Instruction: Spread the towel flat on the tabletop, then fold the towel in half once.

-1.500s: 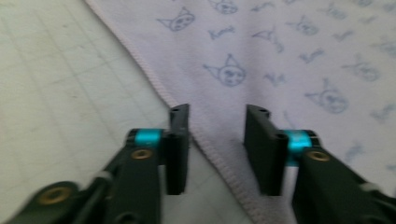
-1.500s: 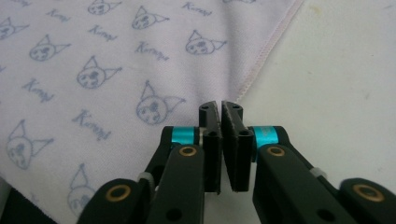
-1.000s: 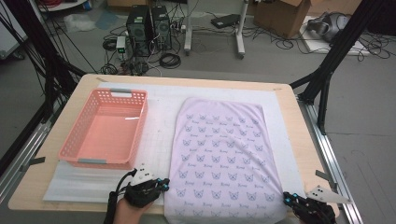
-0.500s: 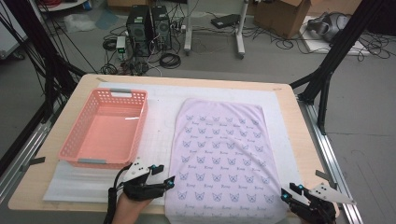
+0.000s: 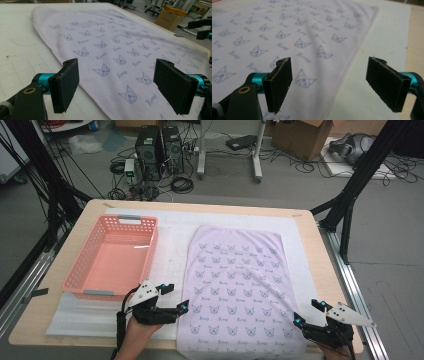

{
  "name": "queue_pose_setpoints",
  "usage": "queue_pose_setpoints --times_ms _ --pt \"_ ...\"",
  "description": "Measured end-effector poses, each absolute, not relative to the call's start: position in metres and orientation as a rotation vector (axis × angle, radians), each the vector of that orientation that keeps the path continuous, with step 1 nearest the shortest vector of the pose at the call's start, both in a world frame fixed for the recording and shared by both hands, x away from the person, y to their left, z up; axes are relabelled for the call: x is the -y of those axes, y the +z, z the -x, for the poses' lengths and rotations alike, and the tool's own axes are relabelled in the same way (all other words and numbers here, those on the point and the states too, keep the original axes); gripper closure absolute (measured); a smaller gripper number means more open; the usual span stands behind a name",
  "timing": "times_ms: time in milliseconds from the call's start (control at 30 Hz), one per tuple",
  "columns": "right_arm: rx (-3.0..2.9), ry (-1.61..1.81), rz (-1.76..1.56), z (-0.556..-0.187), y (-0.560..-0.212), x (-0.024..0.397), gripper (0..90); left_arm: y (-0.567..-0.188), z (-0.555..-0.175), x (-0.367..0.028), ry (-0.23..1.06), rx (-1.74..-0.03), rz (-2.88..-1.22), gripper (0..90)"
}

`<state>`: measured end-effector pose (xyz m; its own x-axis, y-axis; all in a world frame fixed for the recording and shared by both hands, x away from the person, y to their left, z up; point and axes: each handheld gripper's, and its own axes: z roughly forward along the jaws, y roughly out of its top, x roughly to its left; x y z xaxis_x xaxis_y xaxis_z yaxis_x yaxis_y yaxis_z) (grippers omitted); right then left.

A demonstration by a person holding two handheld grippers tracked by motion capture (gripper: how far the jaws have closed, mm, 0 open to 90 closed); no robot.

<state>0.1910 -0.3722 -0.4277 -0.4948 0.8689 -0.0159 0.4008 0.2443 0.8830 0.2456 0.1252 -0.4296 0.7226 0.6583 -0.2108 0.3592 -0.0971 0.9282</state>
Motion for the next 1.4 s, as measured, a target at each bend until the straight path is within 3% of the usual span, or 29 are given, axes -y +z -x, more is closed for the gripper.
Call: queue_pose_setpoints --times_ms 733,1400 --pt "-2.008 1.222 -1.184 -0.266 -0.427 0.376 17.3 -0.428 -0.293 -0.113 0.277 -0.749 -1.74 23.9" --pt "-2.063 1.231 -1.219 -0.28 -0.433 0.367 17.4 -0.43 -0.298 -0.118 0.294 -0.804 -1.735 24.0"
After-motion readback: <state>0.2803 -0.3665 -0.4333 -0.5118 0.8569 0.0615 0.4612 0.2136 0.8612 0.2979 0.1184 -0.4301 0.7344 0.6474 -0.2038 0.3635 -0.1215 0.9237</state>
